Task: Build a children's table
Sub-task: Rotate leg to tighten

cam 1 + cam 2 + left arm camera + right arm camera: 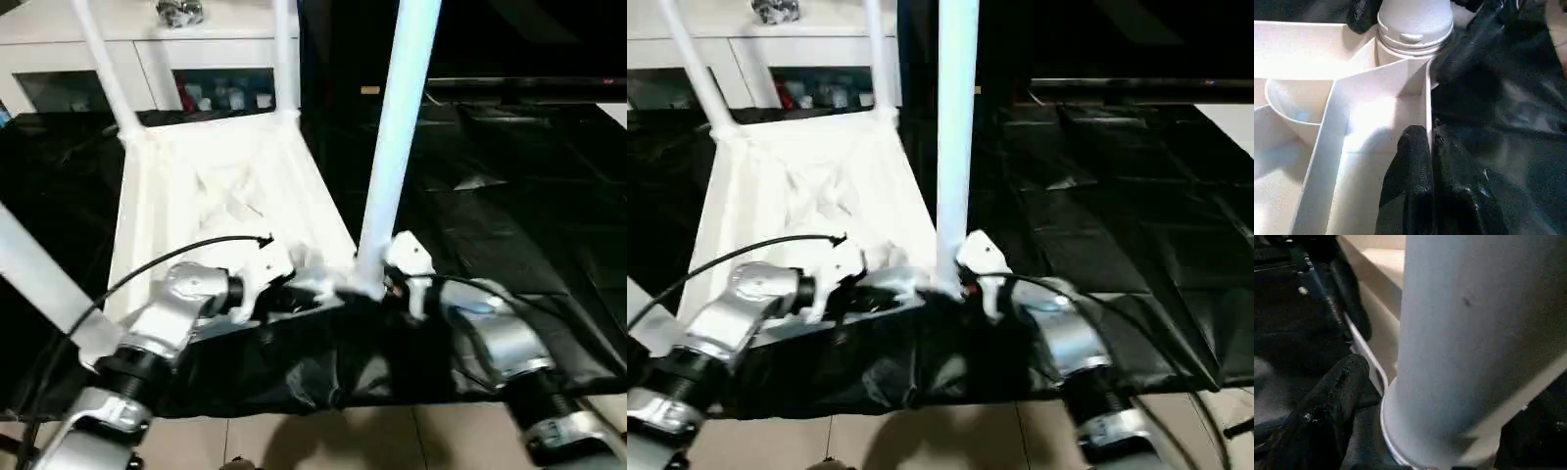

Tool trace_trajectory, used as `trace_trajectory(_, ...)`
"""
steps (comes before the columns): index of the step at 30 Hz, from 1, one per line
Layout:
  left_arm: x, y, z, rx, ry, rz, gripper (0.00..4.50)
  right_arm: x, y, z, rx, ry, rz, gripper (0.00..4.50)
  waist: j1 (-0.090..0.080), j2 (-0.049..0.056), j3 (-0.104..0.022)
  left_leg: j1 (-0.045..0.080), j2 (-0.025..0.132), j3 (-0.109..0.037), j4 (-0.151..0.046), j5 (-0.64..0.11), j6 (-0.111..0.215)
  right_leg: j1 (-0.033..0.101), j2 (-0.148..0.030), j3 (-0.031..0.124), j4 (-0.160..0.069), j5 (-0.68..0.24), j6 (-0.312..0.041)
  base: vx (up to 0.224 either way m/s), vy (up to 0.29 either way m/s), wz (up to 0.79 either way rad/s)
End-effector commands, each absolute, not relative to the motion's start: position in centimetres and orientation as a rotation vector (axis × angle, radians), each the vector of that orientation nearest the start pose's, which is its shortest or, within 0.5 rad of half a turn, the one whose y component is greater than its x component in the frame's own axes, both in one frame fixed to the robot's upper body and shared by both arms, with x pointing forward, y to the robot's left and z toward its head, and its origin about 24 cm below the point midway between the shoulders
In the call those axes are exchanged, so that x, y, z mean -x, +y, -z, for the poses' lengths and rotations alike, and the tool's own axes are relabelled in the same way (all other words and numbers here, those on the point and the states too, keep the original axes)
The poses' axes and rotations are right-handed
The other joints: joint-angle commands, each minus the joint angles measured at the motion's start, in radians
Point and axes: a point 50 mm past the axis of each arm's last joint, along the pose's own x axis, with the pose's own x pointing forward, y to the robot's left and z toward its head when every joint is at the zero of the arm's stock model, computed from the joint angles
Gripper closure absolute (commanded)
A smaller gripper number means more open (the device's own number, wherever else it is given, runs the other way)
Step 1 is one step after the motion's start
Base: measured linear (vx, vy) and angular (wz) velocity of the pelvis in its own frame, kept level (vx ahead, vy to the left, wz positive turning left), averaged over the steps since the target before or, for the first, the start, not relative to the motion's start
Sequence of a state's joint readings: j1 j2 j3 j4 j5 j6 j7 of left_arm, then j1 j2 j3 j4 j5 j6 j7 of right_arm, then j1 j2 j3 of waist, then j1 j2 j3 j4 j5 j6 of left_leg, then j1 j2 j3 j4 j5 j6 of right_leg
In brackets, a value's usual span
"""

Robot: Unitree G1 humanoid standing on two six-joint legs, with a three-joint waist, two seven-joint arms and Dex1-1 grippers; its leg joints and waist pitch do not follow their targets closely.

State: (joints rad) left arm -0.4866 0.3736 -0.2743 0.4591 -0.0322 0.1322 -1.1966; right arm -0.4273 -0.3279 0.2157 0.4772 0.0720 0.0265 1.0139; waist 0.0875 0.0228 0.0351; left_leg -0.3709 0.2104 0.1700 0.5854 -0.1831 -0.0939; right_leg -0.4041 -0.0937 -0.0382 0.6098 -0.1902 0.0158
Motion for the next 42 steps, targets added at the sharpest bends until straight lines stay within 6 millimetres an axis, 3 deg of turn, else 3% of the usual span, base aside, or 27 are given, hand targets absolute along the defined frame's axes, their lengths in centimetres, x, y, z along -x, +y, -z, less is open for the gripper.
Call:
trace_trajectory(1, -29.6, 12.3, -4.9, -0.321, 0.375, 1.419, 4.50, -29.6, -13.0, -3.7, 0.272, 0.286, -1.228, 0.52, -0.006, -0.010, -0.055, 0.007, 0.010, 0.012, -0.067, -0.197, 0.068, 0.047, -0.027, 0.023, -0.062, -0.099, -0.250, 0.000, 0.000, 0.00)
trace_trajectory(3, -29.7, 13.3, -4.9, -0.331, 0.396, 1.446, 4.50, -29.4, -13.4, -4.0, 0.257, 0.309, -1.326, 0.52, -0.004, -0.013, -0.055, 0.009, 0.011, 0.012, -0.068, -0.204, 0.070, 0.049, -0.027, 0.022, -0.063, -0.123, -0.246, 0.000, 0.000, 0.00)
trace_trajectory(9, -29.6, 13.9, -5.0, -0.330, 0.412, 1.474, 4.50, -29.3, -13.5, -4.1, 0.262, 0.319, -1.377, 1.17, -0.003, -0.015, -0.053, 0.009, 0.013, 0.012, -0.069, -0.207, 0.061, 0.046, -0.030, 0.023, -0.063, -0.150, -0.245, 0.000, 0.000, 0.00)
trace_trajectory(13, -29.5, 14.1, -4.9, -0.328, 0.421, 1.492, 4.50, -29.3, -13.3, -4.2, 0.253, 0.318, -1.408, 1.35, -0.003, -0.016, -0.055, 0.009, 0.012, 0.013, -0.067, -0.189, 0.064, 0.046, -0.028, 0.023, -0.060, -0.125, -0.253, 0.000, 0.000, 0.00)
trace_trajectory(15, -29.4, 14.1, -4.9, -0.326, 0.425, 1.499, 4.50, -29.2, -13.3, -4.2, 0.250, 0.318, -1.418, 1.67, -0.003, -0.017, -0.056, 0.008, 0.012, 0.013, -0.066, -0.177, 0.069, 0.047, -0.028, 0.023, -0.058, -0.103, -0.258, 0.000, 0.000, 0.00)
trace_trajectory(20, -29.3, 14.4, -4.8, -0.330, 0.434, 1.505, 4.50, -28.9, -13.0, -4.1, 0.243, 0.321, -1.449, 1.80, -0.002, -0.017, -0.055, 0.009, 0.012, 0.013, -0.066, -0.175, 0.075, 0.047, -0.028, 0.022, -0.058, -0.102, -0.261, 0.000, 0.000, 0.00)
trace_trajectory(21, -29.6, 14.5, -4.8, -0.347, 0.424, 1.471, 4.50, -28.8, -12.7, -4.0, 0.227, 0.312, -1.433, 1.80, -0.002, -0.017, -0.055, 0.009, 0.012, 0.014, -0.066, -0.182, 0.073, 0.047, -0.029, 0.022, -0.059, -0.116, -0.257, 0.000, 0.000, 0.00)
trace_trajectory(22, -29.8, 14.3, -4.7, -0.359, 0.414, 1.433, 4.50, -28.9, -12.5, -3.9, 0.212, 0.305, -1.401, 1.81, -0.003, -0.027, -0.054, 0.008, 0.012, 0.015, -0.066, -0.181, 0.074, 0.047, -0.028, 0.022, -0.060, -0.120, -0.254, 0.000, 0.000, 0.00)
trace_trajectory(23, -30.0, 14.3, -4.7, -0.365, 0.409, 1.412, 4.50, -28.9, -12.4, -3.9, 0.205, 0.303, -1.384, 1.81, -0.001, -0.022, -0.054, 0.010, 0.013, 0.014, -0.068, -0.184, 0.071, 0.046, -0.031, 0.023, -0.061, -0.138, -0.249, 0.000, 0.000, 0.00)
trace_trajectory(26, -30.6, 13.7, -4.6, -0.387, 0.398, 1.315, 4.50, -29.7, -11.7, -3.4, 0.194, 0.294, -1.211, 1.81, -0.005, -0.022, -0.047, 0.011, 0.013, 0.012, -0.075, -0.225, 0.043, 0.041, -0.031, 0.026, -0.070, -0.217, -0.228, 0.000, 0.000, 0.00)
trace_trajectory(27, -31.1, 13.0, -4.8, -0.381, 0.373, 1.260, 4.50, -30.3, -11.1, -3.1, 0.198, 0.296, -1.070, 1.81, -0.010, -0.021, -0.044, 0.013, 0.010, 0.009, -0.080, -0.257, 0.010, 0.039, -0.032, 0.025, -0.078, -0.306, -0.194, 0.000, 0.000, 0.00)
trace_trajectory(28, -31.2, 12.5, -4.8, -0.372, 0.366, 1.239, 4.50, -30.4, -10.7, -3.0, 0.185, 0.284, -1.030, 1.81, -0.011, -0.020, -0.043, 0.017, 0.010, 0.008, -0.082, -0.277, 0.002, 0.036, -0.033, 0.025, -0.083, -0.341, -0.182, 0.000, 0.000, 0.00)
trace_trajectory(30, -31.1, 11.6, -4.8, -0.364, 0.362, 1.229, 4.50, -30.5, -9.9, -2.9, 0.161, 0.277, -0.973, 1.82, -0.019, -0.024, -0.043, 0.011, 0.010, 0.003, -0.086, -0.294, -0.016, 0.040, -0.035, 0.025, -0.085, -0.387, -0.154, 0.000, 0.000, 0.00)
trace_trajectory(31, -31.0, 10.3, -4.7, -0.359, 0.358, 1.215, 4.50, -30.6, -8.8, -2.8, 0.132, 0.267, -0.895, 1.82, -0.023, -0.014, -0.043, 0.013, 0.009, 0.001, -0.087, -0.307, -0.020, 0.036, -0.035, 0.025, -0.087, -0.394, -0.148, 0.000, 0.000, 0.00)
trace_trajectory(34, -30.6, 8.7, -4.6, -0.343, 0.348, 1.208, 4.50, -30.7, -7.0, -2.8, 0.106, 0.255, -0.822, 1.82, -0.039, -0.019, -0.044, 0.008, 0.007, 0.002, -0.087, -0.299, -0.022, 0.035, -0.031, 0.025, -0.086, -0.352, -0.153, 0.000, 0.000, 0.00)
trace_trajectory(35, -30.4, 7.9, -4.5, -0.330, 0.343, 1.220, 4.50, -31.0, -6.4, -2.7, 0.097, 0.257, -0.770, 1.82, -0.040, -0.009, -0.046, 0.011, 0.007, 0.001, -0.084, -0.301, -0.017, 0.034, -0.030, 0.026, -0.086, -0.335, -0.159, 0.000, 0.000, 0.00)
trace_trajectory(37, -30.2, 6.9, -4.4, -0.305, 0.338, 1.239, 4.50, -30.8, -4.8, -3.1, 0.097, 0.228, -0.796, 1.82, -0.047, -0.010, -0.047, 0.007, 0.005, 0.003, -0.084, -0.286, -0.016, 0.036, -0.028, 0.026, -0.084, -0.285, -0.172, 0.000, 0.000, 0.00)
trace_trajectory(38, -30.2, 6.7, -4.4, -0.297, 0.338, 1.239, 4.50, -30.7, -4.4, -3.3, 0.090, 0.217, -0.813, 1.47, -0.048, -0.012, -0.048, 0.006, 0.004, 0.003, -0.084, -0.272, -0.010, 0.040, -0.026, 0.025, -0.081, -0.256, -0.177, 0.000, 0.000, 0.00)
trace_trajectory(42, -30.3, 7.4, -4.6, -0.322, 0.323, 1.289, 4.50, -30.4, -5.9, -3.7, 0.095, 0.201, -0.930, 1.02, -0.048, -0.010, -0.051, 0.004, 0.004, 0.004, -0.080, -0.248, 0.013, 0.044, -0.026, 0.025, -0.078, -0.203, -0.192, 0.000, 0.000, 0.00)
